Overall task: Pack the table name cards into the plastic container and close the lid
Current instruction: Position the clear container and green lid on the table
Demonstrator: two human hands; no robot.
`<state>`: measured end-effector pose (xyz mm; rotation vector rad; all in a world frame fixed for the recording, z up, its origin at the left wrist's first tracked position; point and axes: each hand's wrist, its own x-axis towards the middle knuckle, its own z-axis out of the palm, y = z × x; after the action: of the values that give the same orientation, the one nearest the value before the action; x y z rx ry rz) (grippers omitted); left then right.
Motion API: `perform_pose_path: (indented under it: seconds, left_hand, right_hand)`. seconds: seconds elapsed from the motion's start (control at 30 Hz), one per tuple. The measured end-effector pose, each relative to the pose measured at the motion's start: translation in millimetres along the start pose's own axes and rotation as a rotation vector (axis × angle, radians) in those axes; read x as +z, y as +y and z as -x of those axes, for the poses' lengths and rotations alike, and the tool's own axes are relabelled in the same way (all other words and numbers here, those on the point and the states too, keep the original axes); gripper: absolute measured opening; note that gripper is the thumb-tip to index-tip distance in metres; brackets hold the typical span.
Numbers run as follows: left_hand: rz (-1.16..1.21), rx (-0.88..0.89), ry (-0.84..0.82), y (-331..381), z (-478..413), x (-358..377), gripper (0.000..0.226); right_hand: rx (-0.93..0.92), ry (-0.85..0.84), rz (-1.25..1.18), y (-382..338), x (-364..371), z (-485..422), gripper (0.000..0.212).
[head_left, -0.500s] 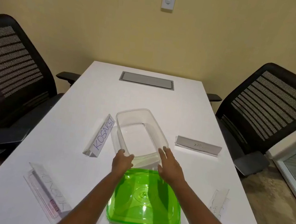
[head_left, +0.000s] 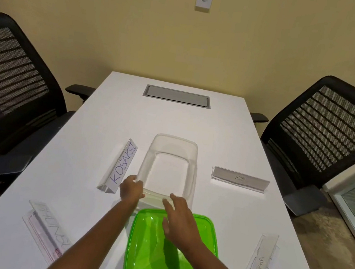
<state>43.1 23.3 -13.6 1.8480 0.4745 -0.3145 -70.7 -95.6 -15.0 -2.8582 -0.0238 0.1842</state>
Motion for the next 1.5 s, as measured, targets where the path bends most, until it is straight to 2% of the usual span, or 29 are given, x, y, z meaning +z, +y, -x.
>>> perform_pose_path:
  seconds: [0.1,0.17,0.33,0.47,0.6,0.73,0.87,0.97,1.1,1.2,1.37,1.5]
  left_hand:
    - [-0.187,0.048,0.028,3.9,-16.4,-14.6,0.043]
    - [-0.305,0.082,0.040,6.5,-26.4,-23.9,0.046]
    - [-0.443,0.158,0.066,14.4,-40.1,-38.8,0.045]
    - [-0.334,0.177,0.074,18.3,-43.5,-40.0,0.037]
    - [-0.213,0.111,0.083,18.4,-28.2,-31.7,0.046]
    - [-0.209,0.090,0.030,2.2,0.6,-16.7,0.056]
    - [-0.276,0.086,-0.046,-18.3,26.5,-1.1,0.055]
    - [-0.321,0.111,-0.059,-16.0,24.1,-0.9,0.048]
    - [-0.333,0.165,-0.031,-7.0,11.6,-11.0,0.028]
    - [-0.362,0.212,0.005,-5.0,5.4,-17.9,0.024]
    - [-0.399,0.226,0.001,-0.8,4.7,-25.1,0.032]
    - [-0.390,0.201,-0.012,-8.2,14.2,-32.5,0.038]
  right_hand:
    - [-0.116,0.021,-0.048,3.9,-14.3,-6.9,0.046]
    - [-0.122,0.113,-0.095,11.5,-24.3,-15.5,0.042]
    - [0.121,0.242,-0.104,45.8,-49.6,-52.6,0.047]
    - [0.308,0.147,-0.154,69.4,-63.3,-79.0,0.053]
    - [0.347,0.009,-0.212,83.5,-63.1,-89.2,0.049]
    - [0.432,0.067,-0.250,85.1,-54.8,-83.9,0.040]
    - [0.485,0.133,-0.243,81.5,-46.0,-72.0,0.038]
    - [0.503,0.143,-0.192,79.5,-42.8,-56.4,0.041]
    - [0.502,0.156,-0.041,74.5,-36.1,-31.9,0.045]
    - [0.518,0.138,-0.002,68.2,-25.0,-15.2,0.049]
    - [0.542,0.117,0.030,55.0,-14.2,0.1,0.053]
    - [0.525,0.178,-0.065,46.6,-16.6,9.4,0.051]
